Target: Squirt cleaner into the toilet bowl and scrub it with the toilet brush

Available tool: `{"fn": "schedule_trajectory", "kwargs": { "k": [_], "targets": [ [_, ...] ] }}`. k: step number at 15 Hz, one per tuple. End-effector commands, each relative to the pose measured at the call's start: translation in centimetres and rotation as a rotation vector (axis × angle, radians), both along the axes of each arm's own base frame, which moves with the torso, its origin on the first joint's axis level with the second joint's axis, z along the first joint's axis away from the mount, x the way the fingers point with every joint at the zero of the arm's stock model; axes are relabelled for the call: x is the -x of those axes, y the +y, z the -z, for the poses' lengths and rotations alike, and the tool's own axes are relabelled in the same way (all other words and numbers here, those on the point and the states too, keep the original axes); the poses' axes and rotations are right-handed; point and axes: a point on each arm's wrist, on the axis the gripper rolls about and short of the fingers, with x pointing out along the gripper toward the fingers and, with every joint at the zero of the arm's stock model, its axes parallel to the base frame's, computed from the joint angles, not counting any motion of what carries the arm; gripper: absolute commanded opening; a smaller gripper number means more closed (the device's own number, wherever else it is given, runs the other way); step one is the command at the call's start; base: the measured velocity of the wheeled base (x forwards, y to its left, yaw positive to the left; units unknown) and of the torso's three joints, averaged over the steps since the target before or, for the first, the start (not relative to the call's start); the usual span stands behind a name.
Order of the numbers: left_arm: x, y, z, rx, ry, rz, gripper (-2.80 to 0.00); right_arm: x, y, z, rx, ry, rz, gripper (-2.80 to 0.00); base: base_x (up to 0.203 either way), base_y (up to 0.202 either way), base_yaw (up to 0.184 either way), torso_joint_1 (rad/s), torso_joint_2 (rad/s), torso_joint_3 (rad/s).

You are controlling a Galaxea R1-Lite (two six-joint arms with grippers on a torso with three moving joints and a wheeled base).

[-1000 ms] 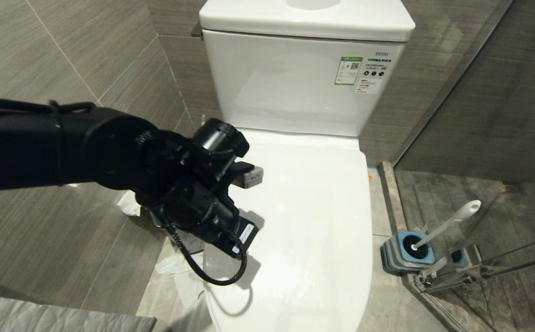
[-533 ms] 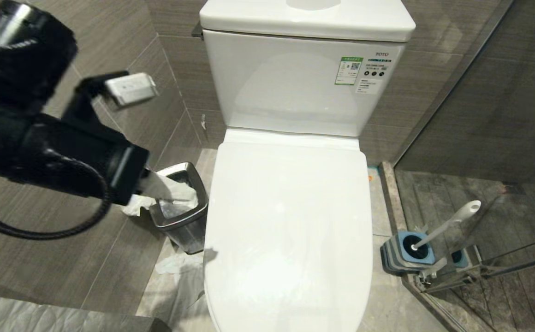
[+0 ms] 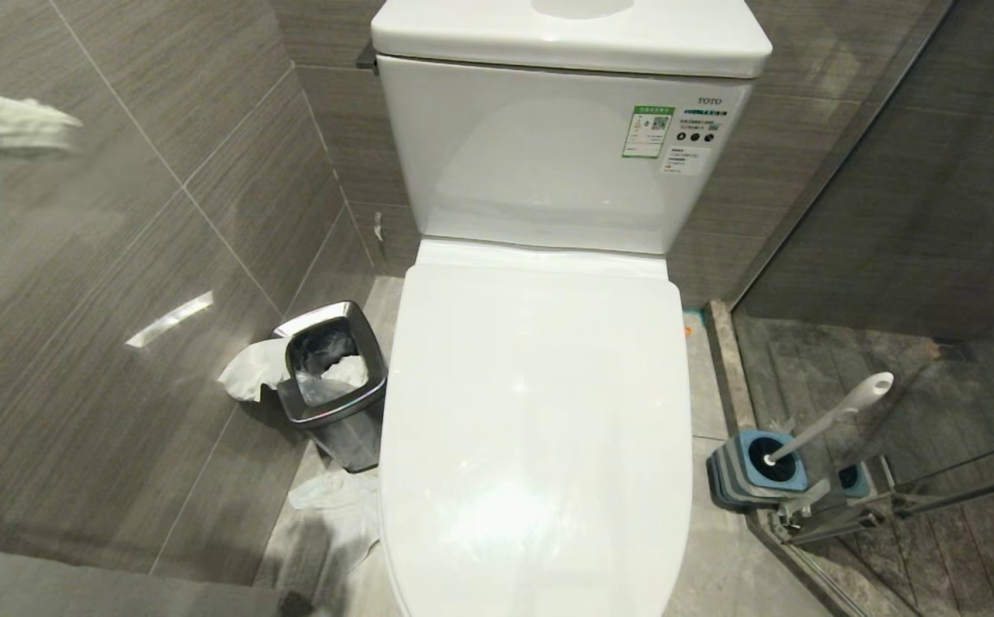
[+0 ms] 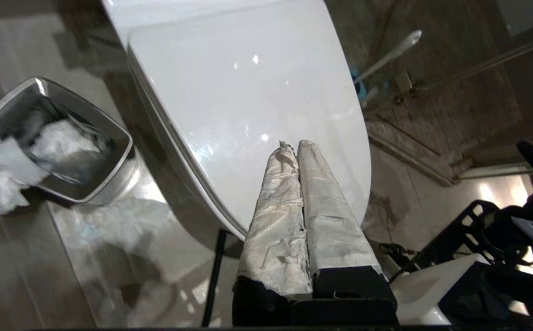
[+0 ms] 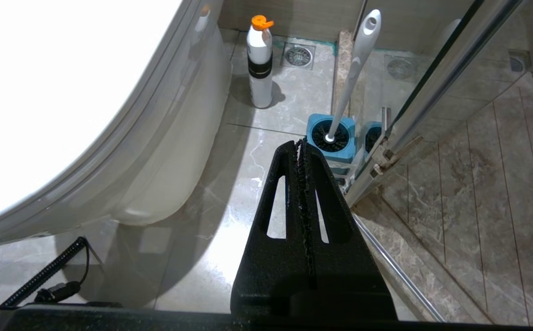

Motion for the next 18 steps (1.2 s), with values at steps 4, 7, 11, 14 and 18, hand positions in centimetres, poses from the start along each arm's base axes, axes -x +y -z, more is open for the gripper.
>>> {"fn": "schedule_trajectory", "kwargs": {
  "k": [4,7,11,14,18],
  "targets": [
    [9.9,2.8,0.8,-0.112,-0.256,-0.17,-2.8,0.0,0.0,0.0,0.0,0.0,0.0,-2.8,0.0,0.0,0.0,0.0,0.0,0.0],
    [12.7,3.0,3.6,-0.238,-0.315,-0.216,-2.8,0.0,0.0,0.0,0.0,0.0,0.0,-2.8,0.0,0.0,0.0,0.0,0.0,0.0],
    [16.3,3.0,5.9,-0.254,-0.459,-0.307,-2.8,0.0,0.0,0.0,0.0,0.0,0.0,-2.8,0.0,0.0,0.0,0.0,0.0,0.0],
    [19.3,2.4,8.8,-0.188,-0.532,-0.437,-2.8,0.0,0.0,0.0,0.0,0.0,0.0,-2.8,0.0,0.0,0.0,0.0,0.0,0.0],
    [21.1,2.3,12.1,-0.171,-0.646,-0.616,-2.8,0.0,0.0,0.0,0.0,0.0,0.0,-2.8,0.0,0.0,0.0,0.0,0.0,0.0]
  ]
}}
